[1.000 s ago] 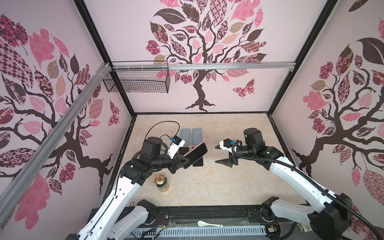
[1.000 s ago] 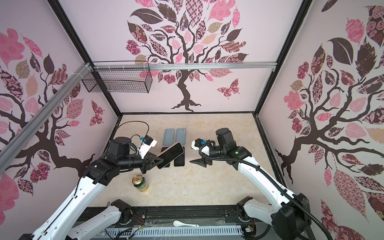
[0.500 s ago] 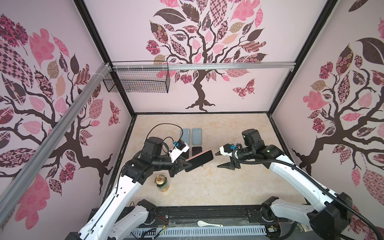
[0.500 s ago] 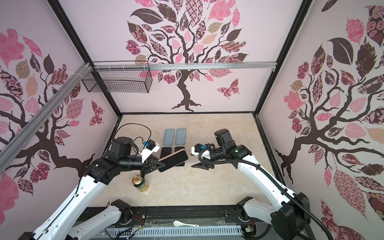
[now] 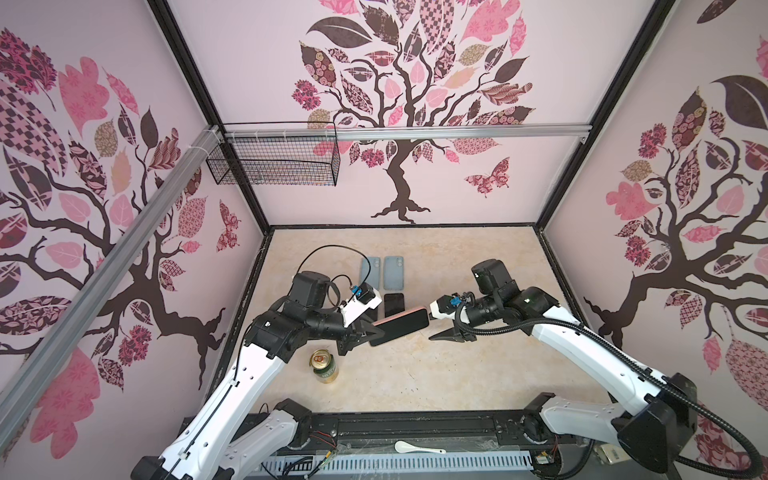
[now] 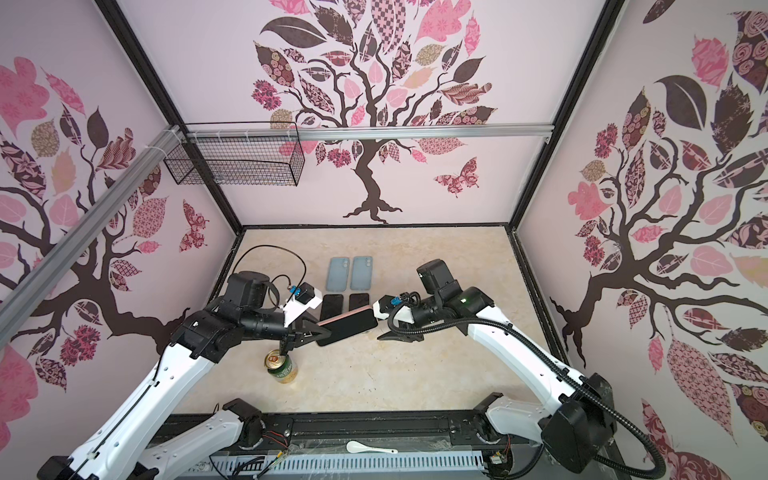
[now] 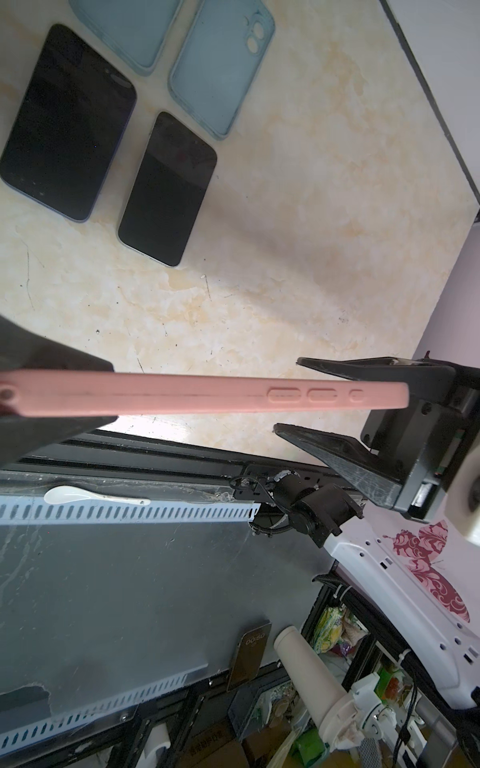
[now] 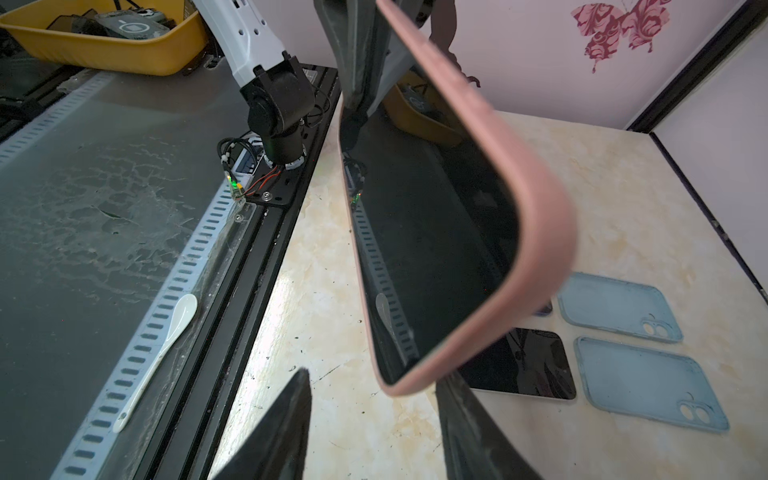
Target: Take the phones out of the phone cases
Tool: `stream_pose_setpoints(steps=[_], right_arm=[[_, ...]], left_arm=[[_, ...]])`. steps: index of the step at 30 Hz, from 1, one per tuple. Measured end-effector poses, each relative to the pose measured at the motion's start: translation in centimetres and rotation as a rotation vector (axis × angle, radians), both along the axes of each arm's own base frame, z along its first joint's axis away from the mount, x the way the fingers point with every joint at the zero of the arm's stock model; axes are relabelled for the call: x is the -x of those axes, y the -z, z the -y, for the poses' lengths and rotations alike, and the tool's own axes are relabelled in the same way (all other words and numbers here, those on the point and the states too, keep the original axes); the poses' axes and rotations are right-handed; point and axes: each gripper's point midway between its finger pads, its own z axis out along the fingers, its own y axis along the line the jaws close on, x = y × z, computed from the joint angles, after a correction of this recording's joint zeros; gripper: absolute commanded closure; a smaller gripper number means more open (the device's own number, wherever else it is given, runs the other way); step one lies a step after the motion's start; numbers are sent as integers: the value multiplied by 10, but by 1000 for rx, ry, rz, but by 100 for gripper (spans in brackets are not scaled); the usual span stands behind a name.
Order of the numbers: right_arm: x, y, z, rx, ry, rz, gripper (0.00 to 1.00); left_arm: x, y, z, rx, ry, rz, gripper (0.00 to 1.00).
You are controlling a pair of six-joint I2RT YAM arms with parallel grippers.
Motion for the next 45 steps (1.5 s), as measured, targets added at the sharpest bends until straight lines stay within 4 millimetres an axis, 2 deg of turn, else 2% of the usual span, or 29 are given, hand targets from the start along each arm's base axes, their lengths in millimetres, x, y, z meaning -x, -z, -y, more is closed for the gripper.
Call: stream_pose_setpoints(steps=[9, 18, 27, 34, 45], right_arm=[[5, 3, -2, 21, -15, 3, 62], [5, -6, -7, 10, -30, 22, 66], [6, 0, -8, 37, -38, 25, 67], [5, 4, -8, 56, -34, 27, 72], [5, 5, -8, 62, -33, 32, 75]], left_arm=[[2, 5, 0, -22, 24, -15, 100], [3, 6, 0, -35, 33, -27, 100], [4, 8, -1, -42, 36, -33, 100], [4, 2, -1, -35, 37, -19, 100], [3, 2, 0, -39, 44, -23, 100]])
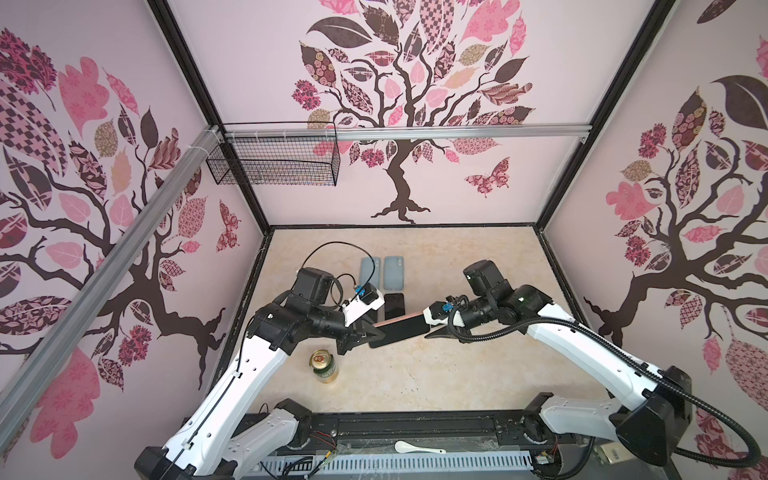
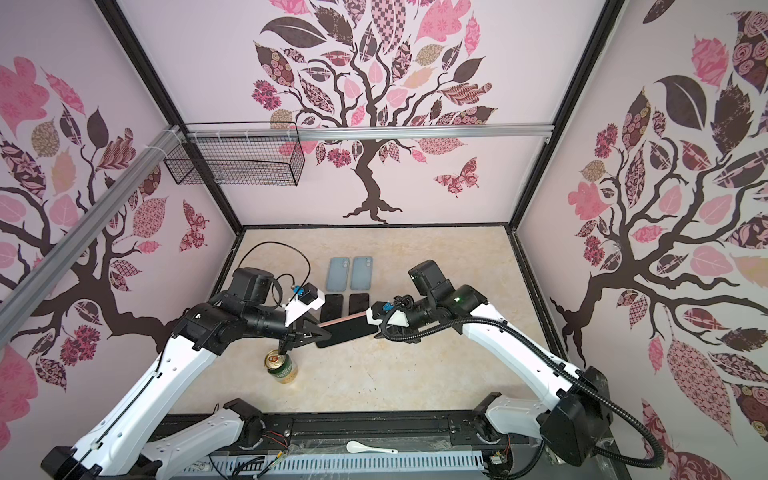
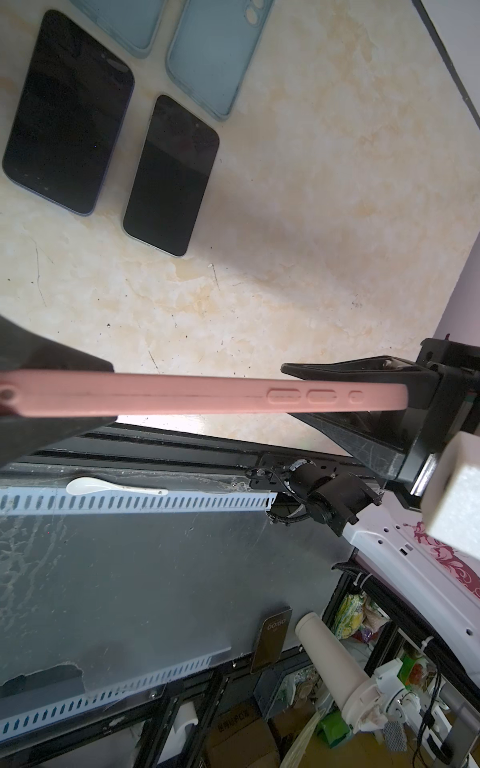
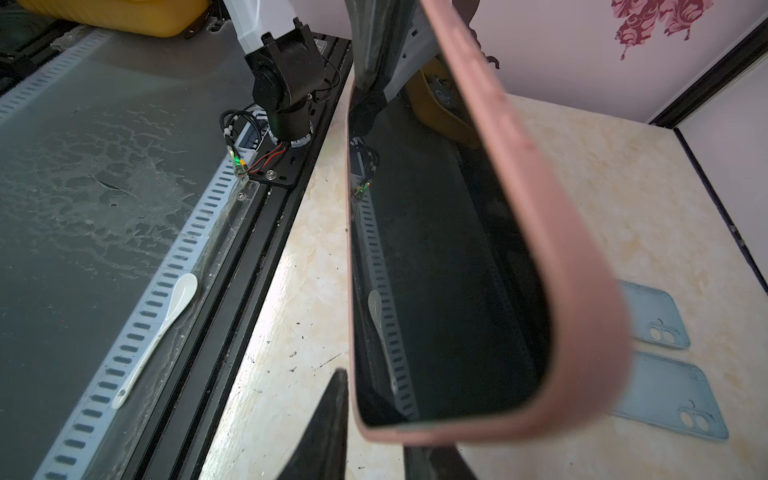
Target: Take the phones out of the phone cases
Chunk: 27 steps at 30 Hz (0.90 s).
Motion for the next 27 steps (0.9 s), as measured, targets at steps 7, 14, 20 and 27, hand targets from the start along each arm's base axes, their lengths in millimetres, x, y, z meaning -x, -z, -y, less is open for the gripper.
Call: stream_pose_setpoints(steps=[7, 14, 20, 27], right_arm=[[1, -1, 0, 2, 0, -5, 80], [3, 2, 1, 10, -3, -28, 83], [5, 2, 0, 6, -9, -41, 76], [8, -1, -2, -8, -26, -51, 73]], left_arm=[[1, -1, 0, 0, 5, -1, 100], [2, 0, 0, -4, 11, 0, 100], [4, 0, -1, -6, 20, -4, 100], [5, -1, -1, -7, 24, -8, 100]])
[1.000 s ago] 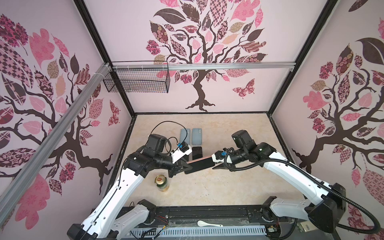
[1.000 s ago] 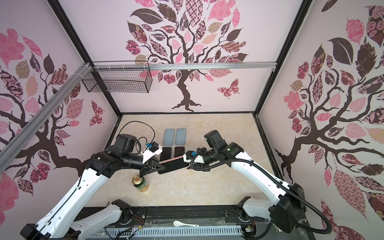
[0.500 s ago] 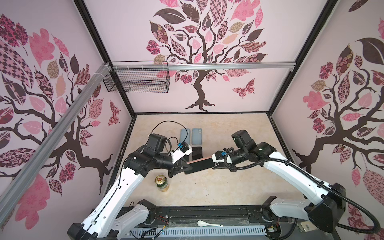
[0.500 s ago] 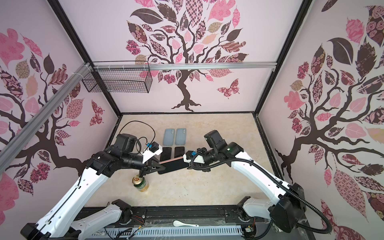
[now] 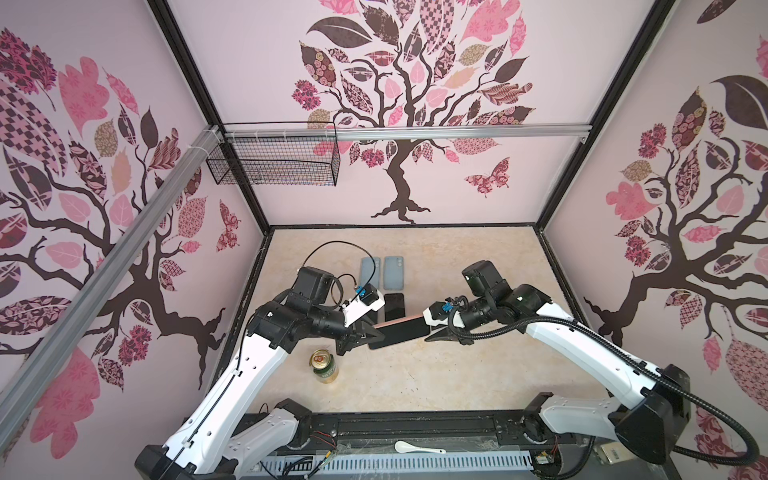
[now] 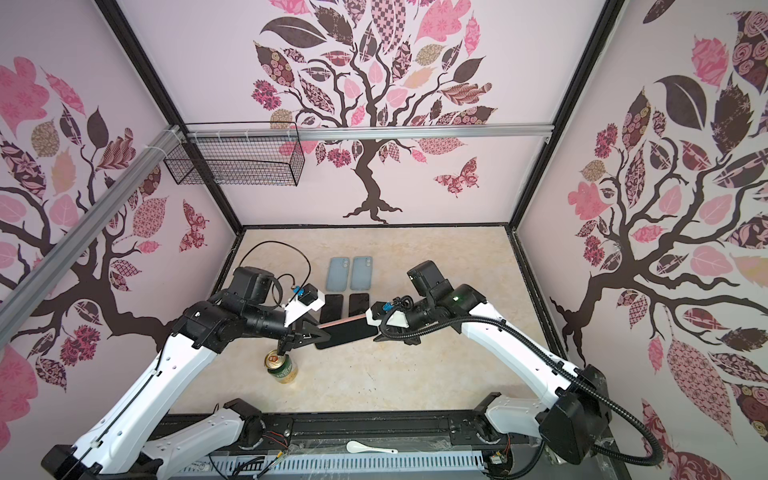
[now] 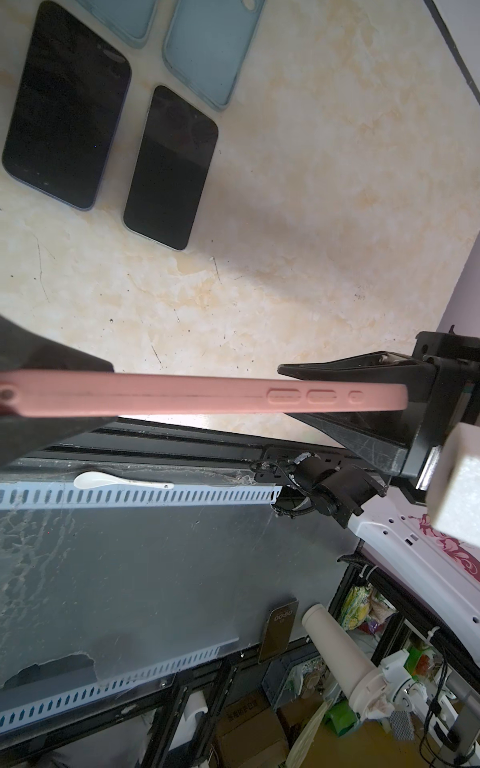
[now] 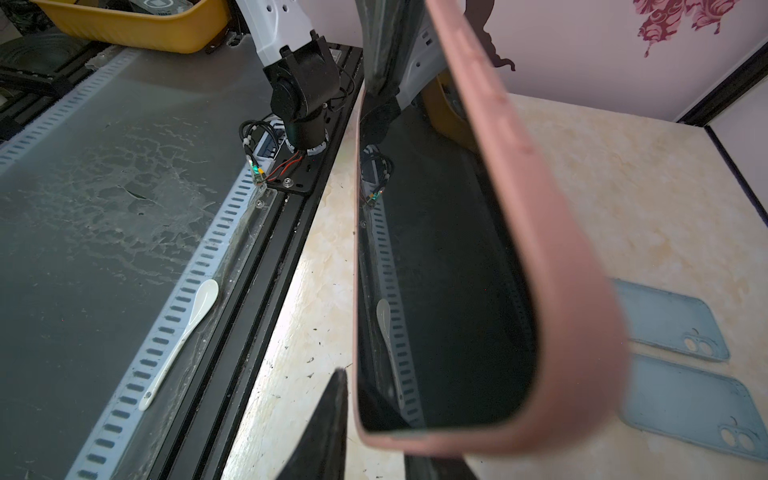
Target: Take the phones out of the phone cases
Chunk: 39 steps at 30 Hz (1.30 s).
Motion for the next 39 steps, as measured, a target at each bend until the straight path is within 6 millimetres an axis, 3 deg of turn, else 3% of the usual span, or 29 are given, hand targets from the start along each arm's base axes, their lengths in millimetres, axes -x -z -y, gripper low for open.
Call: stream_pose_setpoints(steps=[5, 14, 21, 39], right_arm=[[2, -2, -1, -8, -6, -9, 74], [4, -2, 0, 4, -8, -34, 83], [6, -1, 1, 8, -10, -45, 100], [9, -2, 4, 25, 18, 78, 100]], left_arm=[[0, 0, 0, 0, 4, -2, 100], [2, 0, 1, 0, 20, 14, 100], [2, -1, 1, 0, 21, 20, 100], [-10, -13, 8, -75, 131, -20, 100]])
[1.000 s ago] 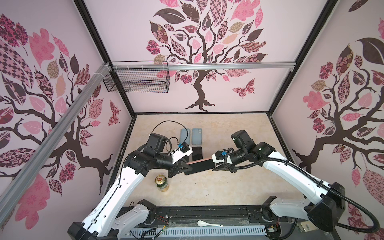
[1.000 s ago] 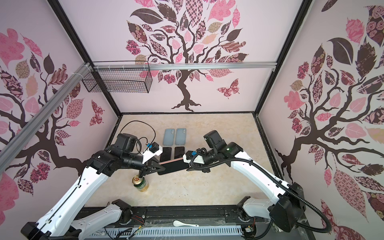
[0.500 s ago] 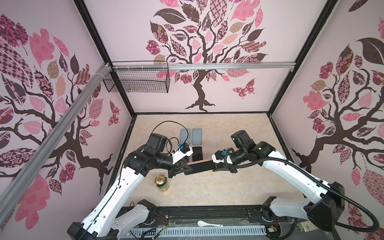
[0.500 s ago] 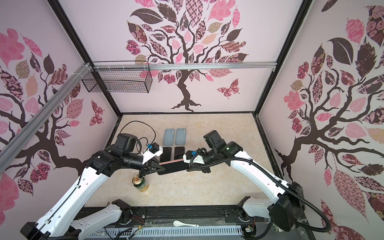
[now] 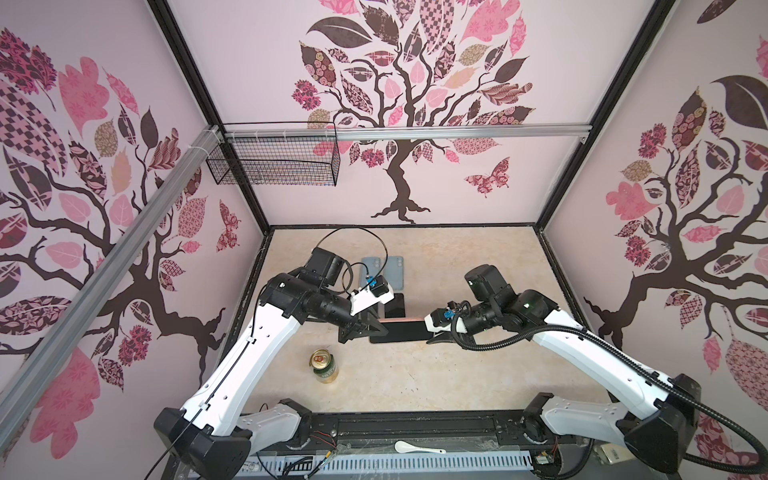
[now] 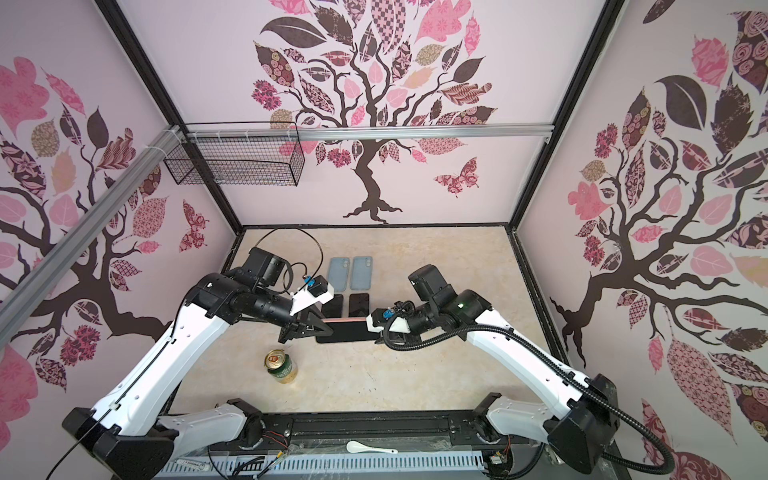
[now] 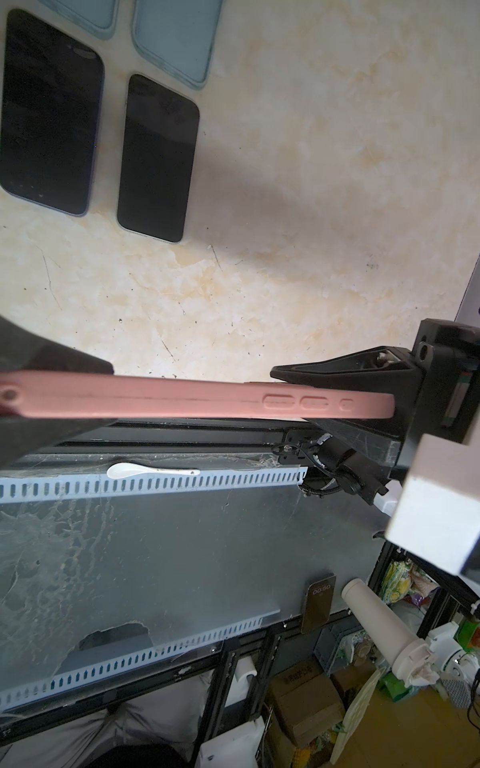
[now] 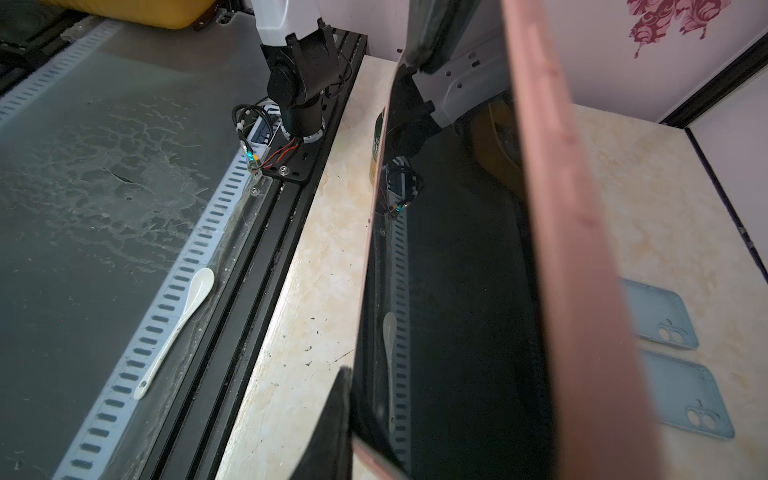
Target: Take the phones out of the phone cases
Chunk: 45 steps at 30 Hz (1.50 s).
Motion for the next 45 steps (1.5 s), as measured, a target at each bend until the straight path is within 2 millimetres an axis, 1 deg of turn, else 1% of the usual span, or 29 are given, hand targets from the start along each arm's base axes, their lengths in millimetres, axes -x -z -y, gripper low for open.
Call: stream_pose_setpoints(steps=[5, 8, 16, 23, 32, 42, 45], right_arm=[[2, 2, 2, 8, 11, 43, 100], [7, 4, 2, 15, 6, 57, 100], [23, 3, -2, 19, -40, 81, 100], [27, 3, -4, 19, -70, 103, 100], [24, 9, -2, 49, -85, 171, 100], [13, 9, -3, 66, -60, 240, 100], [5, 7, -1, 58, -29, 237, 100]], left_arm=[[-3, 2, 3, -9, 41, -9, 100], [-3, 3, 4, -21, 72, -27, 100], [7, 3, 1, -22, 127, -77, 100], [12, 2, 0, -19, 143, -94, 100], [13, 5, 3, -24, 163, -144, 100], [15, 5, 3, -26, 166, -155, 100], [14, 5, 4, -19, 166, -148, 100]])
